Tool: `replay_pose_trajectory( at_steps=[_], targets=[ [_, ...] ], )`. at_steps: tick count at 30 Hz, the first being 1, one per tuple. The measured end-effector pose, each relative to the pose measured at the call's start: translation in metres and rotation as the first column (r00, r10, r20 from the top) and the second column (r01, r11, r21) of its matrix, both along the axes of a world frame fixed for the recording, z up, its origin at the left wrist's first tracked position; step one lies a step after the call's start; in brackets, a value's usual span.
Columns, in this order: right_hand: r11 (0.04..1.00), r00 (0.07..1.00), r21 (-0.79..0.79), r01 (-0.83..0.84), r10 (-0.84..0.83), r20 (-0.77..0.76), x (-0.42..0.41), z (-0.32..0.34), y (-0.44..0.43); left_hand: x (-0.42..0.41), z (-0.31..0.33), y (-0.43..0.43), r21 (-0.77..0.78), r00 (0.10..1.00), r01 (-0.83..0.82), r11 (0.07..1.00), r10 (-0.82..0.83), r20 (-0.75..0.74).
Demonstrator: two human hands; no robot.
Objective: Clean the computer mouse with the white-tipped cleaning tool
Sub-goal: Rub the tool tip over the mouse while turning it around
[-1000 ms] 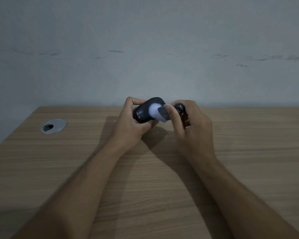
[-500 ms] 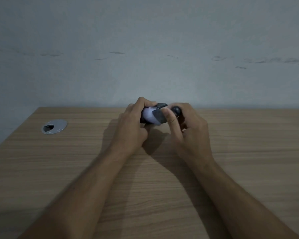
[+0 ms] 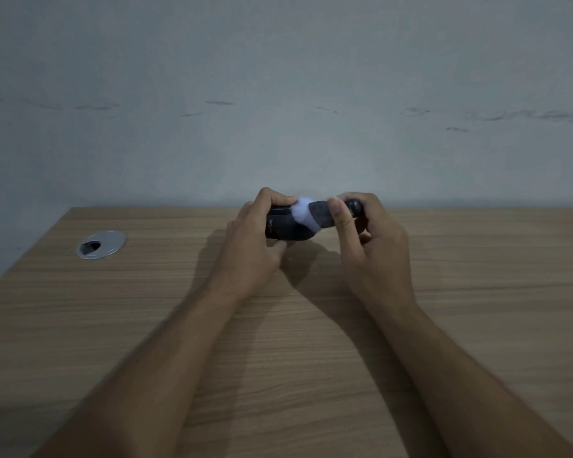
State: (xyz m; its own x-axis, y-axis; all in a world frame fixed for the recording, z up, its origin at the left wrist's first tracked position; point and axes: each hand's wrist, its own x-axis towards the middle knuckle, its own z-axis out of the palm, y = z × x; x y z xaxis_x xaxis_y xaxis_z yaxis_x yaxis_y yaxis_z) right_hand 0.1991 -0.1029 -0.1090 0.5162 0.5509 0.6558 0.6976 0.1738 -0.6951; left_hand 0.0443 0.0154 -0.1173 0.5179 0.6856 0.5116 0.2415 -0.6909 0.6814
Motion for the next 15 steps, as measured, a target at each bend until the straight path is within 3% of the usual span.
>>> replay_pose_trajectory(
  at_steps=[6, 10, 15],
  targets=[
    [0.998, 0.997, -0.01, 0.069, -0.069, -0.035, 0.005, -0.003, 0.0, -0.003, 0.003, 0.001, -0.223, 0.99, 0.074, 0.972, -0.046, 0.132],
    [0.991, 0.982, -0.021, 0.132, -0.134, -0.13, 0.014, -0.004, -0.001, -0.002, 0.001, 0.002, -0.245, 0.992, 0.085, 0.966, -0.059, 0.11],
    [0.997, 0.992, -0.016, 0.072, -0.073, -0.107, 0.007, 0.0, -0.002, -0.001, 0.001, 0.003, -0.268, 0.993, 0.09, 0.959, -0.066, 0.097]
  ],
)
